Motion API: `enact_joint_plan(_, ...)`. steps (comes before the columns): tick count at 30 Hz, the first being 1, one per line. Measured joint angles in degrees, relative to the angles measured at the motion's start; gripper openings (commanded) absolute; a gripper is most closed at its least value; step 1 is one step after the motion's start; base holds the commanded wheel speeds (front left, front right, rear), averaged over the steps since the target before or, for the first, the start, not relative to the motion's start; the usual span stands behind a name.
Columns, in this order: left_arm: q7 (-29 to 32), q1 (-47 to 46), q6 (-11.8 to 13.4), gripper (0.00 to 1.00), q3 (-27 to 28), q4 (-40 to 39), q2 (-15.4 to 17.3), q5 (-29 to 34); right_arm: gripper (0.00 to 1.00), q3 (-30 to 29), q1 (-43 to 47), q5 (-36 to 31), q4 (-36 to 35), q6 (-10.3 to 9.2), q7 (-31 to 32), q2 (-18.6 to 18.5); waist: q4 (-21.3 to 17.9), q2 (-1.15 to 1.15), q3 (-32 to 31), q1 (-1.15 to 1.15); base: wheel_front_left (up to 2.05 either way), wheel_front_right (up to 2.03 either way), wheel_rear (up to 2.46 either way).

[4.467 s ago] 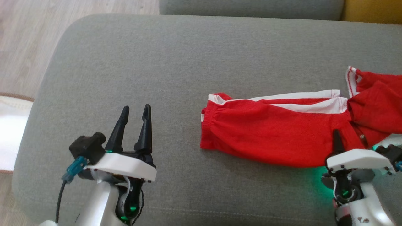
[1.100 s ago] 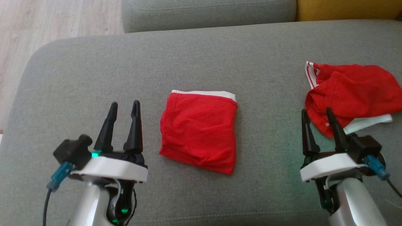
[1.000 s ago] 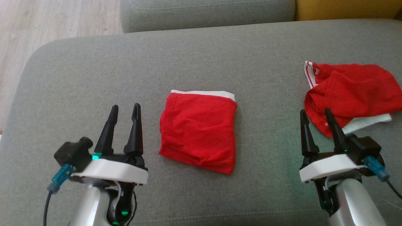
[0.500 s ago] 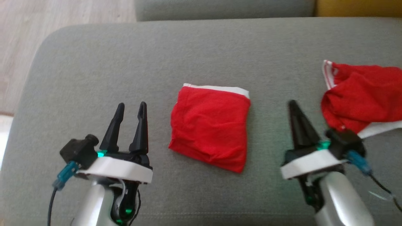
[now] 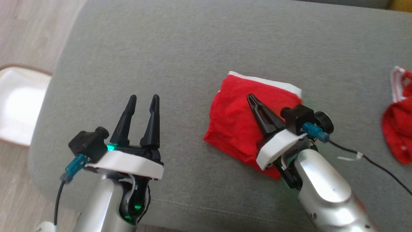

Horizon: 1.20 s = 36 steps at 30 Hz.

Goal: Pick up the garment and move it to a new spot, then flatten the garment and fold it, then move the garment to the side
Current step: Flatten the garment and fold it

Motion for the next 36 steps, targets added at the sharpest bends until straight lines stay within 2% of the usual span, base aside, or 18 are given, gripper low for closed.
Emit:
enact_joint_plan(9,0.00,-0.48,0.48,1.00,-0.90,0.07,-0.01,-1.49,0.00,-0.79,-5.17,-0.63,14.01,0.00,1.54,-0.19,6.04,0.00,2.90,0.00,0.00,0.00,0.00)
enact_joint_plan(14,0.00,-0.51,0.92,1.00,-1.11,0.04,-0.01,-1.56,0.00,0.01,-6.89,1.59,17.73,0.00,1.82,-0.25,7.01,0.00,3.79,0.00,0.00,0.00,0.00)
enact_joint_plan(20,0.00,-0.55,0.98,1.00,-0.64,0.04,-0.01,-1.53,0.00,1.74,-7.30,4.98,17.89,0.00,-0.78,-0.25,5.03,0.00,2.77,0.00,0.00,0.00,0.00)
enact_joint_plan(26,0.00,-0.57,0.91,1.00,0.55,-0.04,-0.01,-1.29,0.00,0.01,-7.30,6.08,15.50,0.00,-3.05,-0.25,2.26,0.00,1.06,0.00,0.00,0.00,0.00)
enact_joint_plan(31,0.00,-0.41,0.71,1.00,1.36,-0.32,-0.01,-0.33,0.00,-4.31,-6.71,5.91,11.46,0.00,-3.93,-0.25,-1.25,0.00,-1.07,0.00,0.00,0.00,0.00)
enact_joint_plan(36,0.00,-0.26,0.44,1.00,2.24,-0.45,0.00,-0.20,0.00,-9.90,-2.11,4.13,6.13,0.00,-4.41,-0.25,-4.96,0.00,-3.02,0.00,0.00,0.00,0.00)
